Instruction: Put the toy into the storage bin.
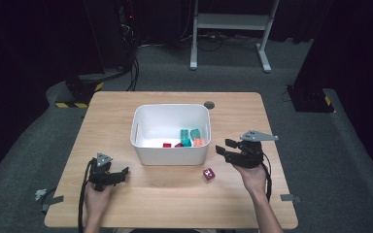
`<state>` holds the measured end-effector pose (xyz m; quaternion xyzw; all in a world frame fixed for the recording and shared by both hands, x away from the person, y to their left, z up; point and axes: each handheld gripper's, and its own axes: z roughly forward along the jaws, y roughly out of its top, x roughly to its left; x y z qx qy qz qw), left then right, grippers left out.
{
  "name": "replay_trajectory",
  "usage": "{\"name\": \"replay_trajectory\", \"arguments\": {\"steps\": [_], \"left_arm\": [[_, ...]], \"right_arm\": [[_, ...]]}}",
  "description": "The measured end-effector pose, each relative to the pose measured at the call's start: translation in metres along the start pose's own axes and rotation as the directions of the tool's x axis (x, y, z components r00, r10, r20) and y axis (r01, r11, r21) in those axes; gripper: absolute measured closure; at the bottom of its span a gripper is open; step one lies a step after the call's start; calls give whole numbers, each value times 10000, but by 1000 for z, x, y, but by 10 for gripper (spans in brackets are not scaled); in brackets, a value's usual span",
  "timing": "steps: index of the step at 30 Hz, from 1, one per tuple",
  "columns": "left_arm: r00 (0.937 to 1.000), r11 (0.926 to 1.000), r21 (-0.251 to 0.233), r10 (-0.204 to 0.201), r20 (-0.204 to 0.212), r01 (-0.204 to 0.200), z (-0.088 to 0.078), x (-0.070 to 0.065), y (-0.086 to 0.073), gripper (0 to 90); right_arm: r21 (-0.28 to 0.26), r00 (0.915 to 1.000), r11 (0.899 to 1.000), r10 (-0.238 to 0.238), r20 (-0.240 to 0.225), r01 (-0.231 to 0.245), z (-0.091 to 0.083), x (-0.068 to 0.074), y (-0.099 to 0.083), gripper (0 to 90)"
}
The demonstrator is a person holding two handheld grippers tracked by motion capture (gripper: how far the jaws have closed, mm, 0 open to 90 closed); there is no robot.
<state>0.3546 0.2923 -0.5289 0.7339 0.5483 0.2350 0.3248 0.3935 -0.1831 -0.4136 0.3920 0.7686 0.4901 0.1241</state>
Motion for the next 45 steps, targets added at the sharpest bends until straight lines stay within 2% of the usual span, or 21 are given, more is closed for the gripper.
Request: {"name": "replay_trajectory", "arguments": {"steps": [14,26,35,45], "left_arm": [[10000,10000,-20,-23,3,23,0,0,0,146],[10000,10000,-19,-24,3,24,0,0,0,146],[10000,10000,-16,-18,2,18,0,0,0,146],[10000,10000,-17,-21,3,21,0,0,0,146]], "right_arm": [[259,9996,9993,260,97,-263,5,0,-28,465],[1059,9998,9944,-28,198,7,30,12,-58,453],[1441,9999,9896,12,139,-32,44,16,-75,447],[1910,9978,9808,-491,434,399,59,27,-86,442]]}}
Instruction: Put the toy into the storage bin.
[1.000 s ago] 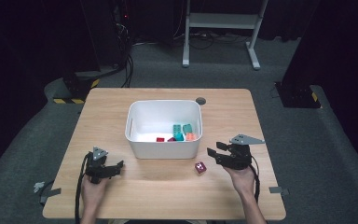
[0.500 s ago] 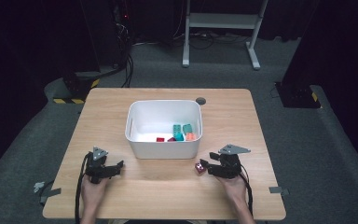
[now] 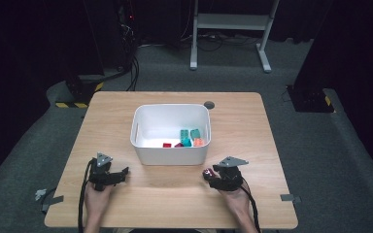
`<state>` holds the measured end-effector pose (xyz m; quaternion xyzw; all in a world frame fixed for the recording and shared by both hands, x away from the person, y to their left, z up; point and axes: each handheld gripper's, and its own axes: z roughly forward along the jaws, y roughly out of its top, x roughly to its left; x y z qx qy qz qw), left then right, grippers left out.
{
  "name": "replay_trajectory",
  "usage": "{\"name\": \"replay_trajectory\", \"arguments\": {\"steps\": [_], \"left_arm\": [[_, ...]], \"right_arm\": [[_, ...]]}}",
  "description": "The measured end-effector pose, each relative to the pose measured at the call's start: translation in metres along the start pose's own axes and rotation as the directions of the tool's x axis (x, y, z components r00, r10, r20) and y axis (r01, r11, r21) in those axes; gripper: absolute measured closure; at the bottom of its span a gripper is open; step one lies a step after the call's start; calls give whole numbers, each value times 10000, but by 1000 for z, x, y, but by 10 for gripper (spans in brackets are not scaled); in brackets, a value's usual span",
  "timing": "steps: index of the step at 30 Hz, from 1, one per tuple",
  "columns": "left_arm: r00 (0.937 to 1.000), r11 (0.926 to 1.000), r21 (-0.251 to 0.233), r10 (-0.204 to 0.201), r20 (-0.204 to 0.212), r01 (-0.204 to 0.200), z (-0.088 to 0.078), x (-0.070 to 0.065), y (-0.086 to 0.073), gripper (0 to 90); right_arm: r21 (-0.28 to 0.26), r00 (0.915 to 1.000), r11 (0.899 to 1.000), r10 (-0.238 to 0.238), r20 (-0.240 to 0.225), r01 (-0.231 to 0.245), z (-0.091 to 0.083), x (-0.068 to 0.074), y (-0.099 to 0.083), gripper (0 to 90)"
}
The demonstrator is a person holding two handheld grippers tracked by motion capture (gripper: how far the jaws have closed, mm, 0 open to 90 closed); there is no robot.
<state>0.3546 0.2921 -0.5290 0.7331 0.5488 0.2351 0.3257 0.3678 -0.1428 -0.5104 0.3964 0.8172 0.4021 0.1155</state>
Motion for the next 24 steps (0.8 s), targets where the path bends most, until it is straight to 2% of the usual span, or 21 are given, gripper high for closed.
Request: {"name": "replay_trajectory", "arguments": {"steps": [9,19,24], "left_arm": [[10000,10000,7,9,-5,-9,0,0,0,146],[10000,10000,9,15,-5,-15,0,0,0,146],[10000,10000,23,31,-4,-31,0,0,0,146]], "right_arm": [[253,9997,9997,-20,227,14,8,1,-4,453],[500,9927,9960,-780,920,736,9,7,-7,578],[483,9916,9952,-888,940,845,9,7,-8,585]]}}
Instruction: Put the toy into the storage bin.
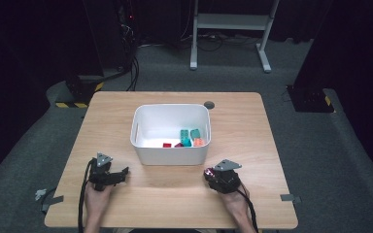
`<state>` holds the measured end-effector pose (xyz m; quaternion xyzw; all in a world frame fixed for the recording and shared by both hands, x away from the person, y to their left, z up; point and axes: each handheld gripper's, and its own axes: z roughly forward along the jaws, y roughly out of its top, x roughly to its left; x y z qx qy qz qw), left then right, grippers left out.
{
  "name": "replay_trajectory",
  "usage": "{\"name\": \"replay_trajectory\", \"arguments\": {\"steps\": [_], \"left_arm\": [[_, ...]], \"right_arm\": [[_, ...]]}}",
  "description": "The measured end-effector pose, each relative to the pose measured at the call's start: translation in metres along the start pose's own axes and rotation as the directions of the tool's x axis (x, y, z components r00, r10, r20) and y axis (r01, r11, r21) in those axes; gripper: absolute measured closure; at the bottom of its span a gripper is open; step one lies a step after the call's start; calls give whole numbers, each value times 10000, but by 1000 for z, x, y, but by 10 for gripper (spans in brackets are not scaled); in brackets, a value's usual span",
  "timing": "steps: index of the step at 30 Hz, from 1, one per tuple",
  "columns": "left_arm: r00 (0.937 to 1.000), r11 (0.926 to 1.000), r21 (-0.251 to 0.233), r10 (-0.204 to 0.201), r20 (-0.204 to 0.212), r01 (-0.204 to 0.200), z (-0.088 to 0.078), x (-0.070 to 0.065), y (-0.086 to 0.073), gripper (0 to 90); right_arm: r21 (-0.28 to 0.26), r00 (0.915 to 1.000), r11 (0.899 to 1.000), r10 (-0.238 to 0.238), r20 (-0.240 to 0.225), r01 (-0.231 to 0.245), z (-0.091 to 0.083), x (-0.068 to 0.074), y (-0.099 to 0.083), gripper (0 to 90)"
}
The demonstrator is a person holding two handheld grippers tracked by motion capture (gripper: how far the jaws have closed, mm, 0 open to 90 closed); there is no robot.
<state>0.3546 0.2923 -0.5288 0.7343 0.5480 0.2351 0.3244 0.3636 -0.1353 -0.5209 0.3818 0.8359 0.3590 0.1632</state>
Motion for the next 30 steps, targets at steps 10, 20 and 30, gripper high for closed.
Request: {"name": "replay_trajectory", "arguments": {"steps": [10,20,30], "left_arm": [[10000,10000,0,-2,1,2,0,0,0,146],[10000,10000,2,1,0,-1,0,0,0,146],[10000,10000,6,4,1,-4,0,0,0,146]], "right_arm": [[-136,9997,9998,153,-186,-156,-2,-2,0,588],[-502,9985,9977,432,-342,-449,-13,-10,2,588],[-778,9973,9956,486,-559,-529,-21,-11,10,588]]}}
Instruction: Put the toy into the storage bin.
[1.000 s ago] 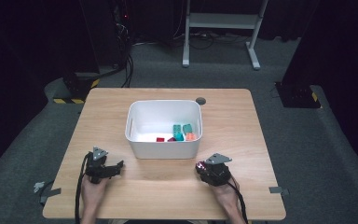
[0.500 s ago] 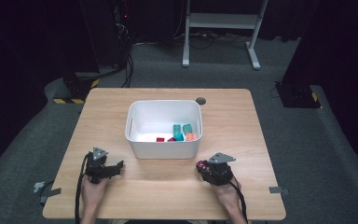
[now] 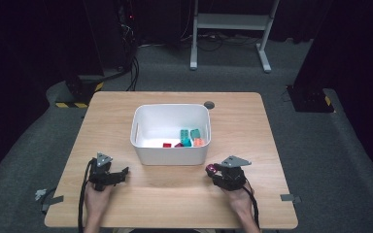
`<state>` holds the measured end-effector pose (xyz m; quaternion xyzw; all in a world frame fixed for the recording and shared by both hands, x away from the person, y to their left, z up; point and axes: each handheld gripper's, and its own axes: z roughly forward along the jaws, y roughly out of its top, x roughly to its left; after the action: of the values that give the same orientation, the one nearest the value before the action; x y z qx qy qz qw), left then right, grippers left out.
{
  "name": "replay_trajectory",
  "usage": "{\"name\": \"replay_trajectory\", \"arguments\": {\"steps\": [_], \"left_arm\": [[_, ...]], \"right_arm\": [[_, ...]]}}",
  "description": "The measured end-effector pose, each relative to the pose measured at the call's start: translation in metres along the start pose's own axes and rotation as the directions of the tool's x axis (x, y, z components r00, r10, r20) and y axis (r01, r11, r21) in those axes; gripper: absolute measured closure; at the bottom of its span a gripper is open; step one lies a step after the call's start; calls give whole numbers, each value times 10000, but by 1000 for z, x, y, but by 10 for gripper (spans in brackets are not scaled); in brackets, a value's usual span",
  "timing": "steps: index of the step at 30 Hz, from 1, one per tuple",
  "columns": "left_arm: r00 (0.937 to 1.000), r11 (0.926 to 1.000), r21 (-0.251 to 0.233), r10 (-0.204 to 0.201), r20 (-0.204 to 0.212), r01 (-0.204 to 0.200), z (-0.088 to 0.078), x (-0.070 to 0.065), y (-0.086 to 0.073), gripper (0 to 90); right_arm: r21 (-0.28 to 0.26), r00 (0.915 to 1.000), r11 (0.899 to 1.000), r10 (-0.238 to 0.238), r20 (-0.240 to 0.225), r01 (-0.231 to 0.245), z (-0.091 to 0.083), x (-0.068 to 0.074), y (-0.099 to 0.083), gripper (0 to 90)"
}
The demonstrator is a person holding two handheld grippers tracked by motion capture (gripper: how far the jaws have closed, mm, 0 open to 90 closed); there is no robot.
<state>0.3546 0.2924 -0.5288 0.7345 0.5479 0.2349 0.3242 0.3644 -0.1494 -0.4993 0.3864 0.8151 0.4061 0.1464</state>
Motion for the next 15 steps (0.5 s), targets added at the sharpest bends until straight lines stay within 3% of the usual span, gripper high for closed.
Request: {"name": "replay_trajectory", "arguments": {"steps": [15], "left_arm": [[10000,10000,-7,-5,0,5,0,0,0,146]], "right_arm": [[-297,9994,9994,147,-314,-156,-9,-4,8,588]]}}
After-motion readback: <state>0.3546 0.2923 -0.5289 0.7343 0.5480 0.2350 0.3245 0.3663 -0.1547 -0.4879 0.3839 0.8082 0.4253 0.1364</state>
